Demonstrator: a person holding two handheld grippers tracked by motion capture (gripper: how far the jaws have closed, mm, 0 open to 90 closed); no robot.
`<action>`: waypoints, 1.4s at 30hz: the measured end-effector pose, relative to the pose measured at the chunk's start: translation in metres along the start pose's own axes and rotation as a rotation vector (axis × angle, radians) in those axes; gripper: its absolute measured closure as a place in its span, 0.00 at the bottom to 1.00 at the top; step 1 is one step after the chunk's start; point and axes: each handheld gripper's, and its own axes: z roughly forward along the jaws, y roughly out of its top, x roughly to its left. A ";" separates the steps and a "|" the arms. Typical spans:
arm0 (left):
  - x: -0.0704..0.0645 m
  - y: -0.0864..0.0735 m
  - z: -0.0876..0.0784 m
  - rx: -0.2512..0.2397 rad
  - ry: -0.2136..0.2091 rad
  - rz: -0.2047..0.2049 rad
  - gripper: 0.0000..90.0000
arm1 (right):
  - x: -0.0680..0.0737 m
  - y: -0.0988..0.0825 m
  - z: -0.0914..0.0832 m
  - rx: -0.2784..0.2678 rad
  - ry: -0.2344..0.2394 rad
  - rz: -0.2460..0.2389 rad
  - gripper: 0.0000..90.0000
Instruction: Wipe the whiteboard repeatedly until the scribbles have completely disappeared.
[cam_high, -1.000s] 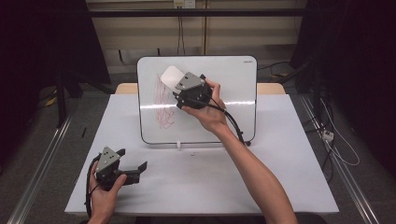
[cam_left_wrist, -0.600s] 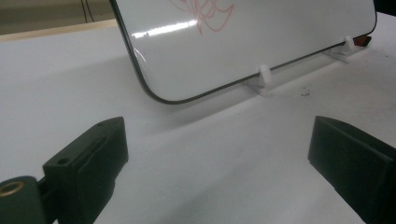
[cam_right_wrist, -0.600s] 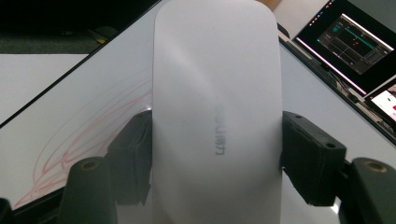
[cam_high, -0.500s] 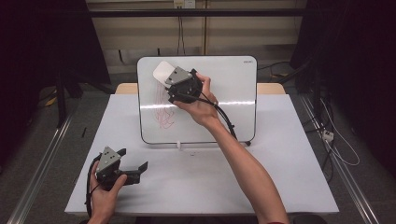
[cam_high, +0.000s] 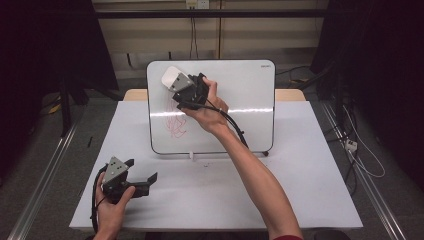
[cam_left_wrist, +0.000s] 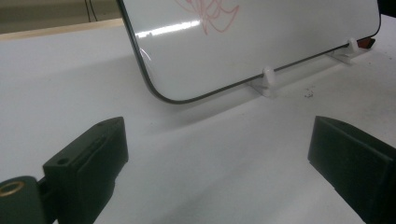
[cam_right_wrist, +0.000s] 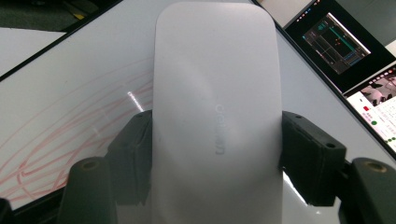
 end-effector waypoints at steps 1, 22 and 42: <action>0.000 0.000 0.000 -0.001 0.002 0.000 0.05 | 0.001 0.000 0.000 0.003 -0.006 -0.003 0.36; 0.002 0.001 -0.001 -0.004 0.009 0.004 0.05 | 0.027 -0.007 0.005 0.018 -0.018 -0.080 0.35; 0.001 0.002 -0.001 -0.005 0.002 0.010 0.05 | 0.044 -0.013 0.002 0.011 0.019 -0.117 0.35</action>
